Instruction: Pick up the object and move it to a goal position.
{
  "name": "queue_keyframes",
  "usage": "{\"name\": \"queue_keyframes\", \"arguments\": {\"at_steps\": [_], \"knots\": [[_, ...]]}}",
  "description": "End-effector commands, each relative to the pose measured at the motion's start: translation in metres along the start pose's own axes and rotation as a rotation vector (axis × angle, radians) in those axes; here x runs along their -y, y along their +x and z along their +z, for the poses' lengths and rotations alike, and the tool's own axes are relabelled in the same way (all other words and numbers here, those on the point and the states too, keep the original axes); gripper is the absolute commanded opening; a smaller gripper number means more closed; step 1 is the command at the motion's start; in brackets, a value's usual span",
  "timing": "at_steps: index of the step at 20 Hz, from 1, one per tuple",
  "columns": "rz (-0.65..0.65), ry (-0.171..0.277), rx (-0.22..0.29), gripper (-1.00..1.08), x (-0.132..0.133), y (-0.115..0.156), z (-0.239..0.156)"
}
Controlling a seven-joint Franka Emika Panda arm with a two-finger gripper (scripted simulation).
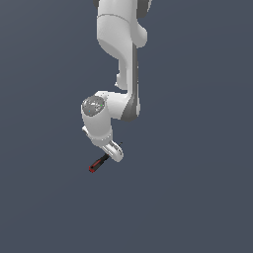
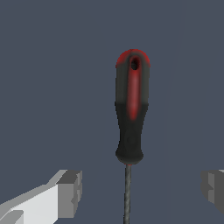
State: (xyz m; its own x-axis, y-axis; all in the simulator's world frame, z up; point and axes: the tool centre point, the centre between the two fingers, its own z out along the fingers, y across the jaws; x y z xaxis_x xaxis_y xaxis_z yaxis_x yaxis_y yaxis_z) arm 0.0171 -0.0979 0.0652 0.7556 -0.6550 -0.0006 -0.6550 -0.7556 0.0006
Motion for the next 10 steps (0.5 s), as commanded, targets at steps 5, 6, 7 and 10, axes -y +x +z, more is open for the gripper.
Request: {"name": "queue_keyframes", "arguments": {"at_steps": [5, 6, 7, 10], "knots": [[0.002, 0.0, 0.0, 1.0, 0.0, 0.0, 0.014], [0.002, 0.0, 0.0, 1.0, 0.0, 0.0, 0.018], [0.003, 0.0, 0.0, 1.0, 0.0, 0.0, 0.024], [0.005, 0.001, 0.0, 1.0, -0.001, -0.001, 0.04]]}}
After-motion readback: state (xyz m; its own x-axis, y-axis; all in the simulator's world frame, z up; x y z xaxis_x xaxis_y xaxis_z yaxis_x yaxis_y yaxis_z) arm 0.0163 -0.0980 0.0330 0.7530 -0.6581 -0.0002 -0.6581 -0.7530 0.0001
